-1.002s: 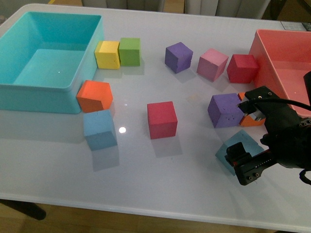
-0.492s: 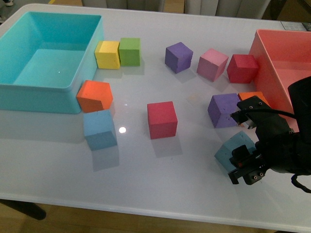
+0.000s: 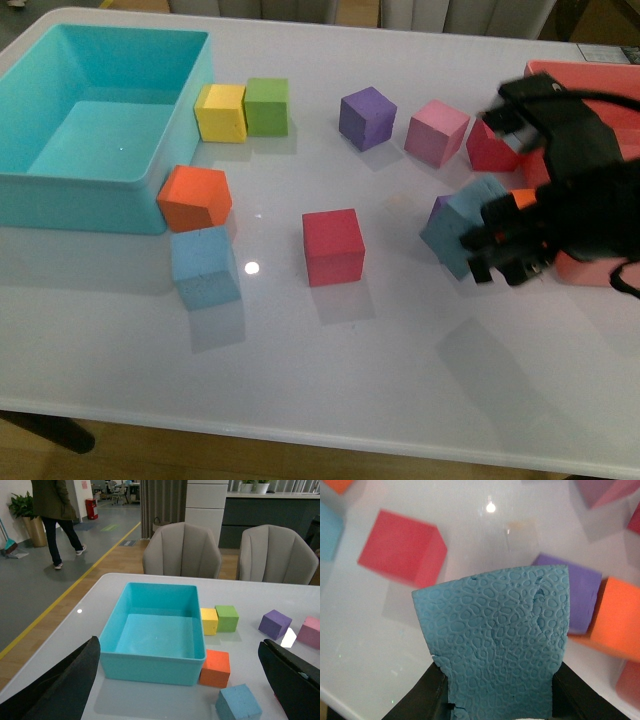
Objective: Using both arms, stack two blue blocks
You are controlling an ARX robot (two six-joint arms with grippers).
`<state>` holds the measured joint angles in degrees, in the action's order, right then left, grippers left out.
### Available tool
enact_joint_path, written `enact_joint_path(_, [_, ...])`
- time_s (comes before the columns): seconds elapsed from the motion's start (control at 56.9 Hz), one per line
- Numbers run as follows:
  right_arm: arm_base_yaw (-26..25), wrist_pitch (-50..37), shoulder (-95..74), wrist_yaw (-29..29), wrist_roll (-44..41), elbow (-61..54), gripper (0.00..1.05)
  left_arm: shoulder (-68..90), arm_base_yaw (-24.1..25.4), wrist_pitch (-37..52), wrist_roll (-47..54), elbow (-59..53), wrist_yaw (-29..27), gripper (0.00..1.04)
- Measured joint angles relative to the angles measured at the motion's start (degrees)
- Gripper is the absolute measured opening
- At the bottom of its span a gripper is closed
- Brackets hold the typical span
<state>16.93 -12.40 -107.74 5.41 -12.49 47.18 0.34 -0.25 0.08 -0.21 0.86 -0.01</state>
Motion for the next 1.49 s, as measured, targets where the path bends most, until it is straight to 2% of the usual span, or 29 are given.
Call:
enact_joint_path(0.387, [4.90, 8.22, -15.34, -7.82, 6.49, 24.87, 0.36, 0.00, 0.00, 0.00, 0.00, 0.00, 0.00, 0.96])
enact_joint_path(0.721, [6.58, 15.41, -28.09, -9.49, 7.41, 42.12, 0.35, 0.00, 0.00, 0.00, 0.00, 0.00, 0.02, 0.96])
enact_joint_path(1.002, [8.04, 19.32, -37.42, -9.88, 8.02, 51.41, 0.35, 0.00, 0.00, 0.00, 0.00, 0.00, 0.02, 0.96])
enact_joint_path(1.265, [8.35, 20.09, -40.02, -10.34, 8.02, 53.77, 0.34, 0.00, 0.00, 0.00, 0.00, 0.00, 0.00, 0.96])
enact_joint_path(1.371, [8.35, 19.78, -40.17, -10.29, 8.20, 53.77, 0.51, 0.00, 0.00, 0.00, 0.00, 0.00, 0.00, 0.96])
enact_joint_path(1.441, [8.35, 18.99, -40.17, -9.77, 8.33, 53.68, 0.69, 0.00, 0.00, 0.00, 0.00, 0.00, 0.02, 0.96])
enact_joint_path(1.494, [8.35, 18.53, -40.17, -9.55, 8.39, 53.55, 0.77, 0.00, 0.00, 0.00, 0.00, 0.00, 0.00, 0.96])
